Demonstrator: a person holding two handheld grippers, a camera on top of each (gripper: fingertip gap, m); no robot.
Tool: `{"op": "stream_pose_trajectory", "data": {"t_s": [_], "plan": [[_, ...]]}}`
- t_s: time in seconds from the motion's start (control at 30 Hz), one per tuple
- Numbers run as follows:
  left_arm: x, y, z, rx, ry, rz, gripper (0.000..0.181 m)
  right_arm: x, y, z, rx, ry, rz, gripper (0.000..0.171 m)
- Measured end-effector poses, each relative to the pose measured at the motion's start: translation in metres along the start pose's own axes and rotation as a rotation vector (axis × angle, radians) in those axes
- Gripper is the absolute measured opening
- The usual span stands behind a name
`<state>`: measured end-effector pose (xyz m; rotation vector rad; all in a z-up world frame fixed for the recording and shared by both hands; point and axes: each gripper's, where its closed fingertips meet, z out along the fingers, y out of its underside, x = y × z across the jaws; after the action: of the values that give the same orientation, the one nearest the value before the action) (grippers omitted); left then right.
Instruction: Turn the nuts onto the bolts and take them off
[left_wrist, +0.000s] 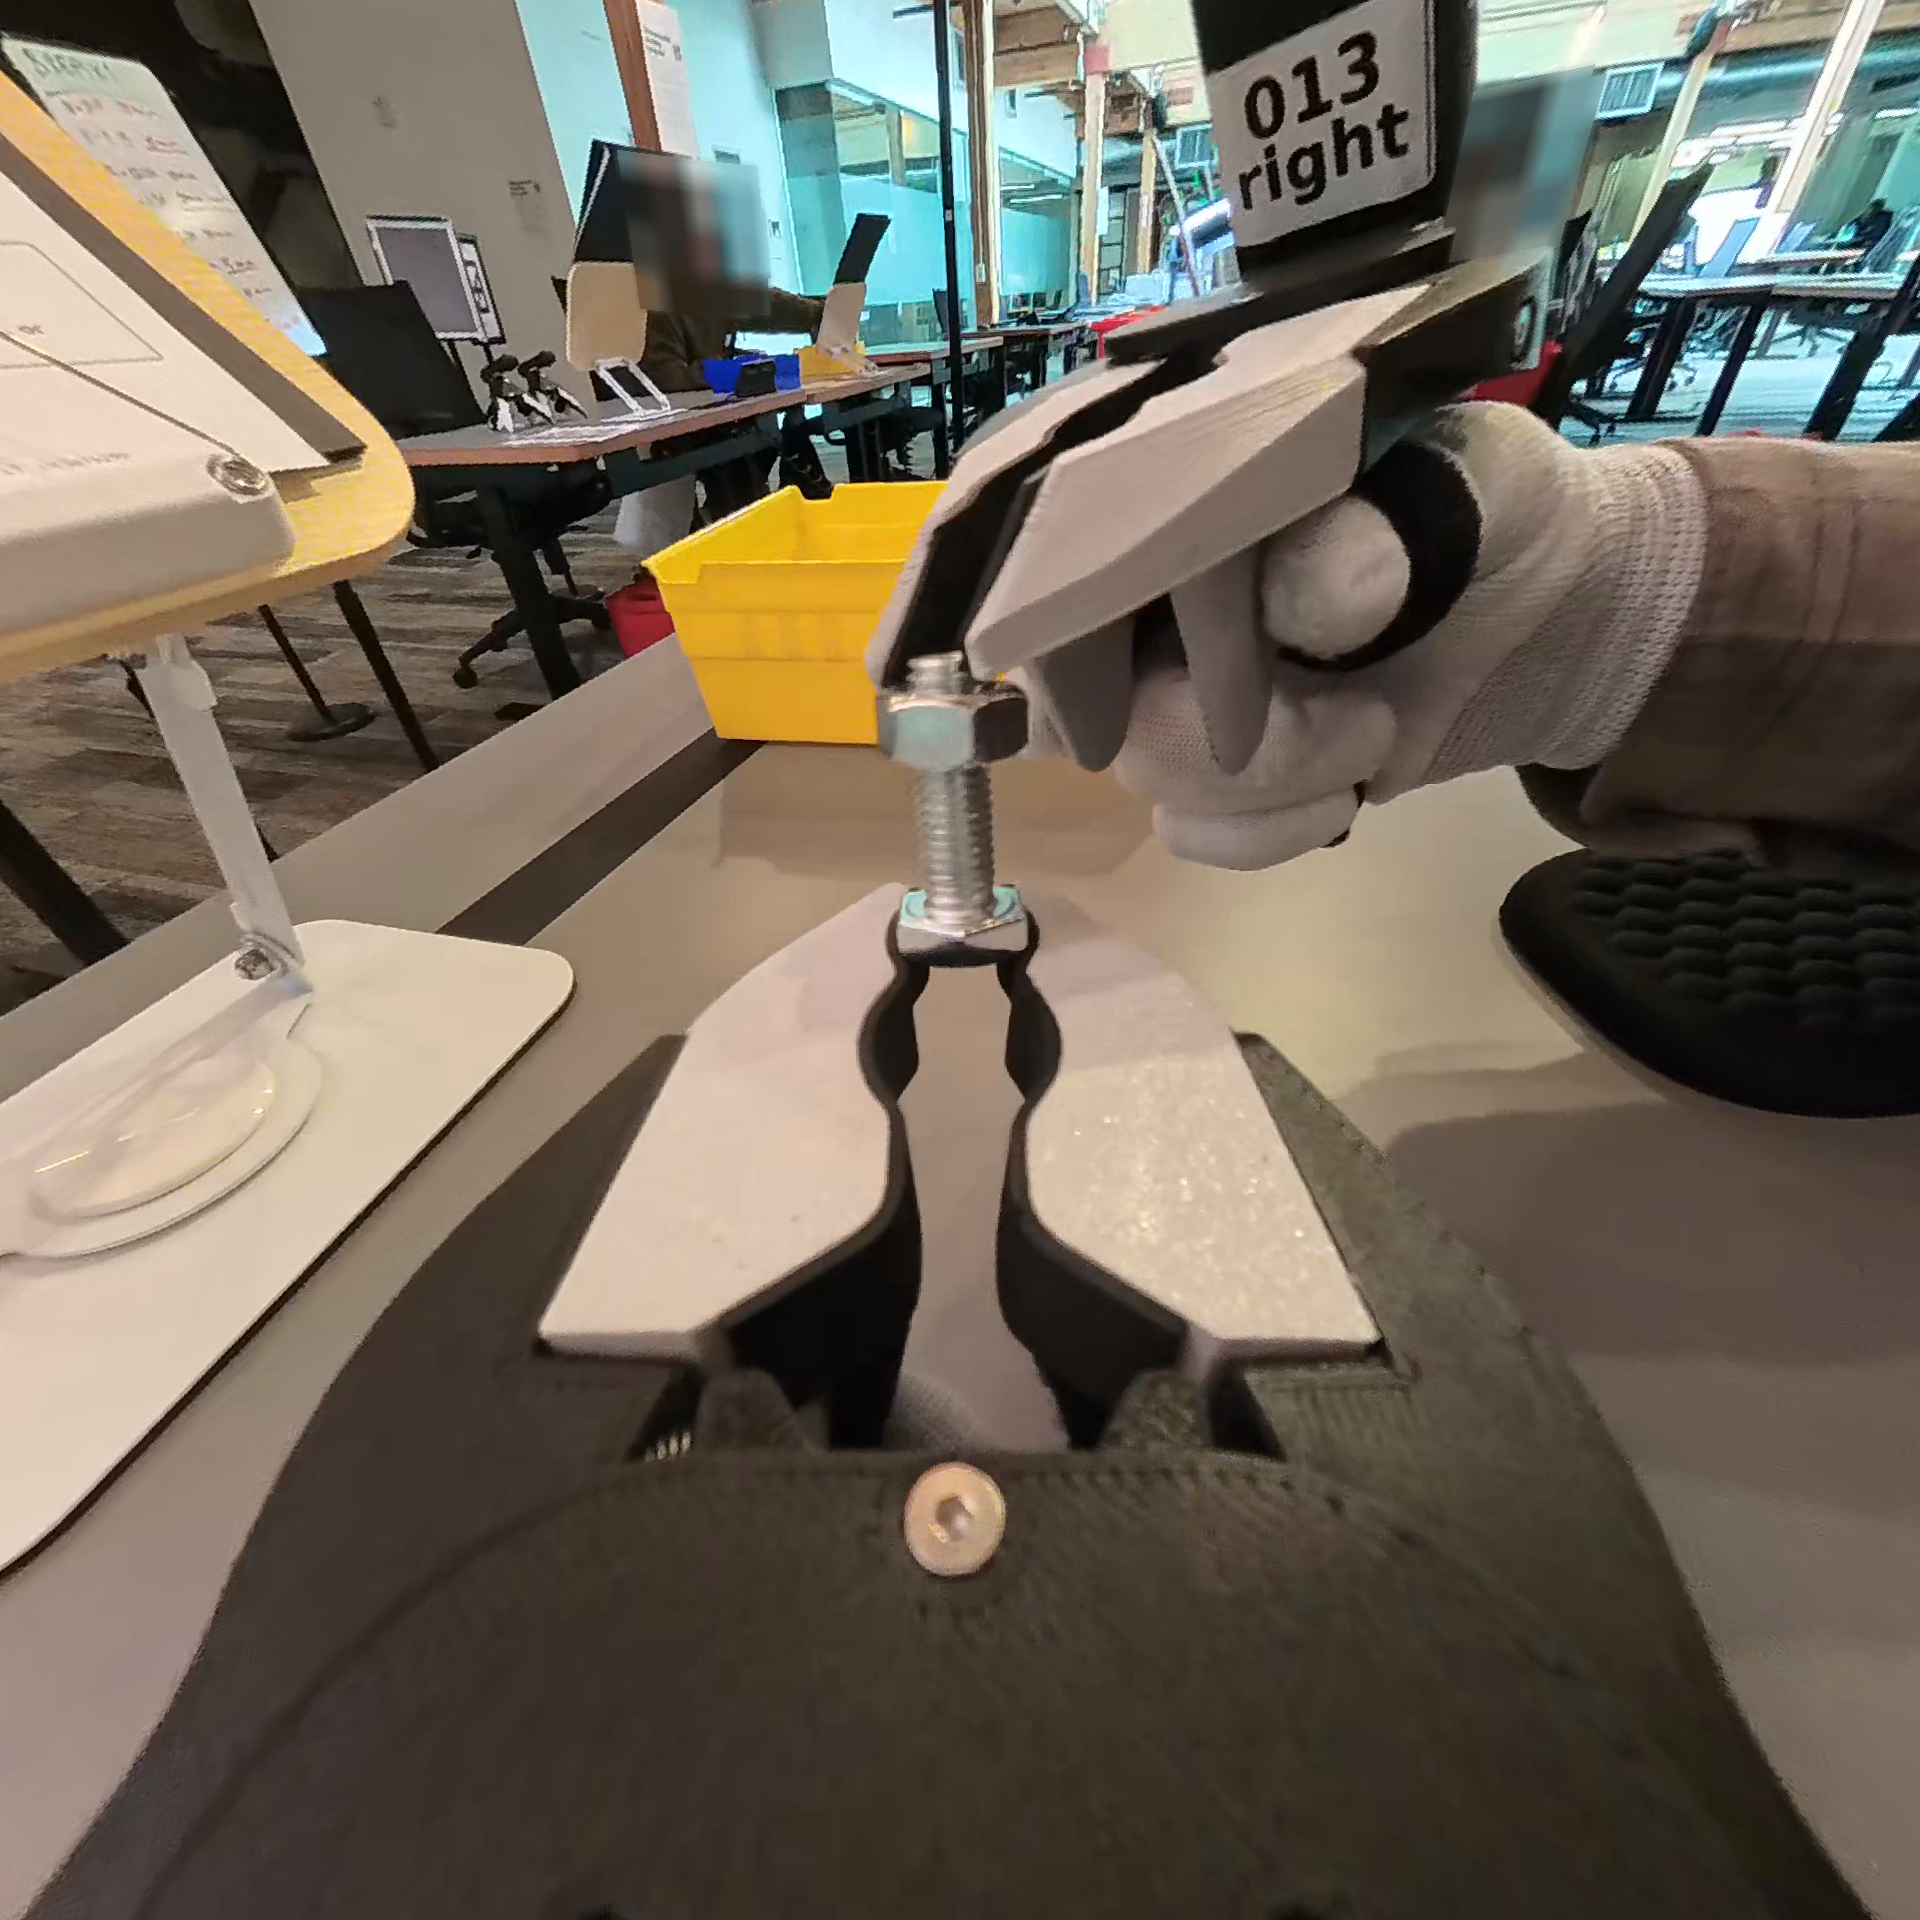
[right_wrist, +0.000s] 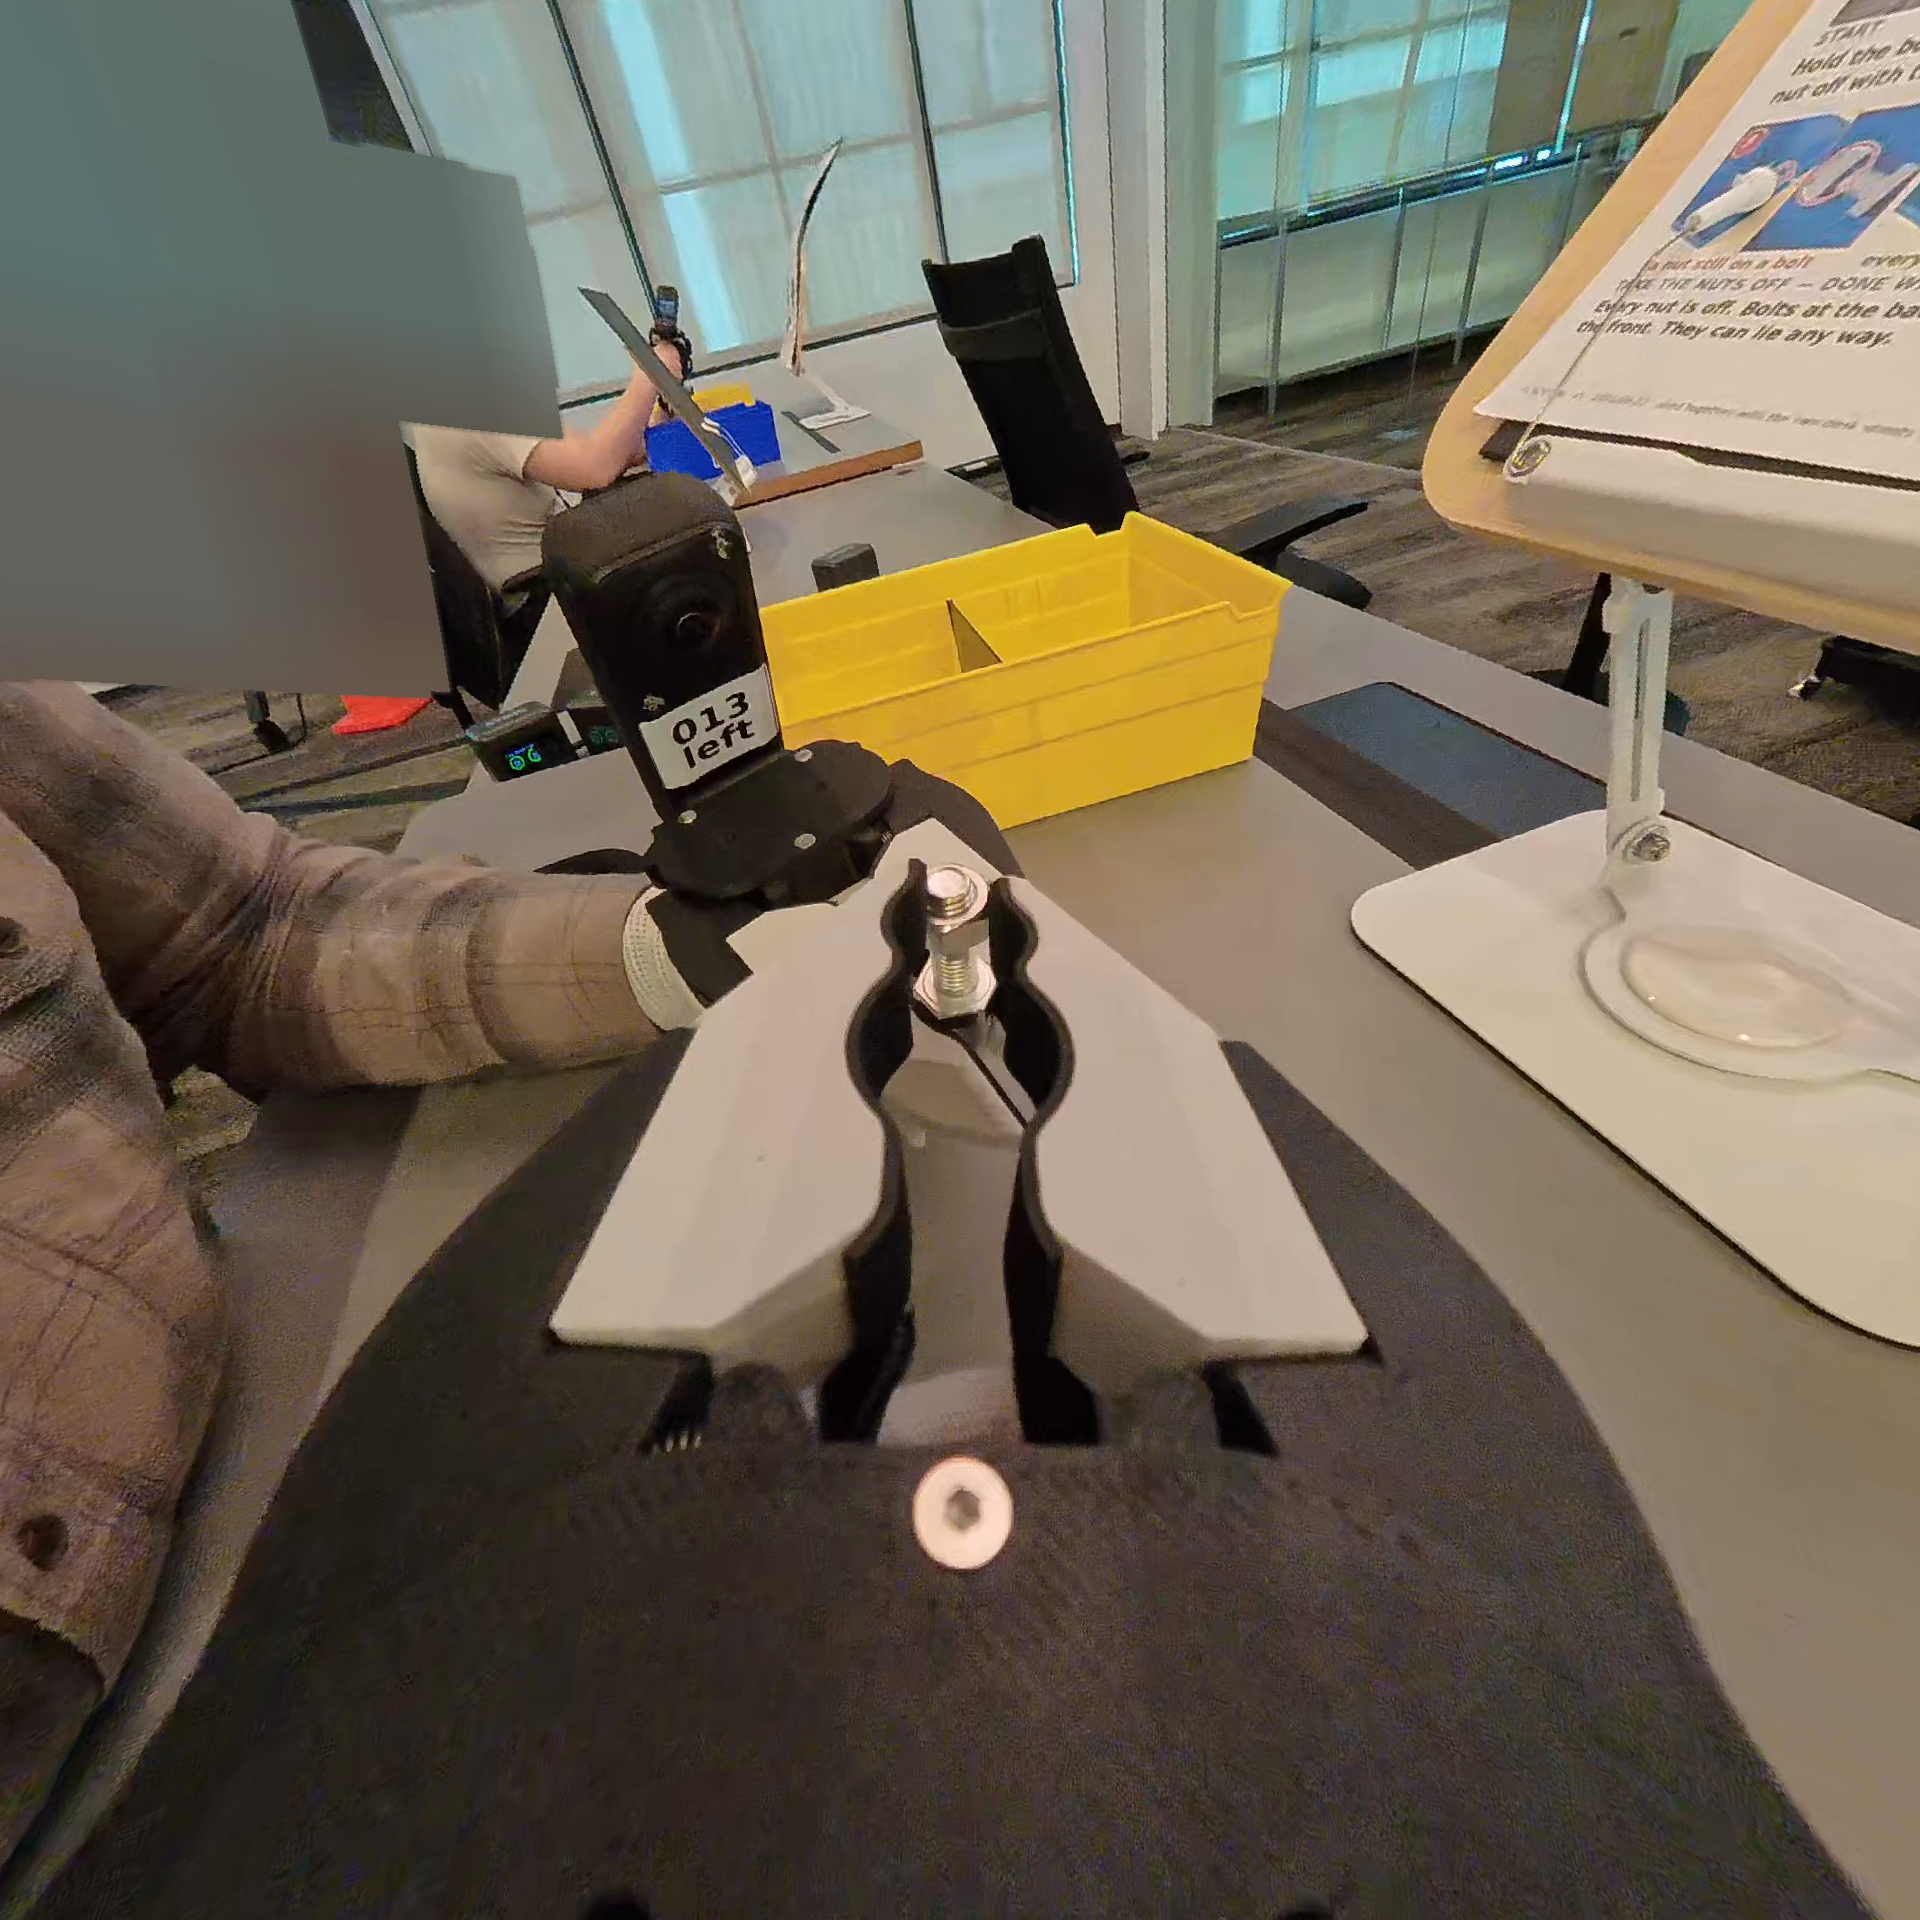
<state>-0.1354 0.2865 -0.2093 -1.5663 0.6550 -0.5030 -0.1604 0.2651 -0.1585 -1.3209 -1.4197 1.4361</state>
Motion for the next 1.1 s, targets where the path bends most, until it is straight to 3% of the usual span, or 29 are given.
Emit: {"op": "stream_pose_trajectory", "data": {"t_s": [0.23,0.33,0.37,0.43,0.5,0.67,0.8,0.9,0.97,1.1], "plan": [[0.000,0.003,0.000,-0.021,0.008,0.001,0.012,0.001,0.001,0.001,-0.066,-0.003,-0.050,0.009],[0.001,0.003,0.000,-0.023,0.011,-0.001,0.012,0.001,0.004,0.003,-0.107,0.019,-0.092,0.039],[0.002,0.003,0.000,-0.022,0.016,0.000,0.012,-0.001,0.005,0.004,-0.112,0.018,-0.108,0.039],[0.003,0.003,0.000,-0.022,0.022,0.000,0.012,-0.002,0.011,0.008,-0.142,0.017,-0.131,0.038],[0.005,0.003,0.001,-0.021,0.027,0.004,0.012,-0.004,0.011,0.011,-0.127,0.007,-0.126,0.016],[0.007,-0.002,-0.001,0.000,0.052,-0.024,0.013,-0.006,0.007,0.011,-0.083,-0.015,-0.110,0.015],[0.013,-0.008,-0.003,0.019,0.099,-0.049,0.037,-0.007,0.004,0.010,-0.064,-0.029,-0.110,0.016],[0.015,-0.011,-0.003,0.037,0.103,-0.056,0.034,-0.008,0.009,0.012,-0.078,-0.036,-0.110,0.016],[0.013,-0.010,-0.003,0.034,0.081,-0.034,0.017,-0.010,0.008,0.012,-0.072,-0.046,-0.102,0.016],[0.011,-0.010,-0.004,0.032,0.073,-0.030,0.015,-0.010,0.009,0.012,-0.077,-0.045,-0.101,0.016]]}}
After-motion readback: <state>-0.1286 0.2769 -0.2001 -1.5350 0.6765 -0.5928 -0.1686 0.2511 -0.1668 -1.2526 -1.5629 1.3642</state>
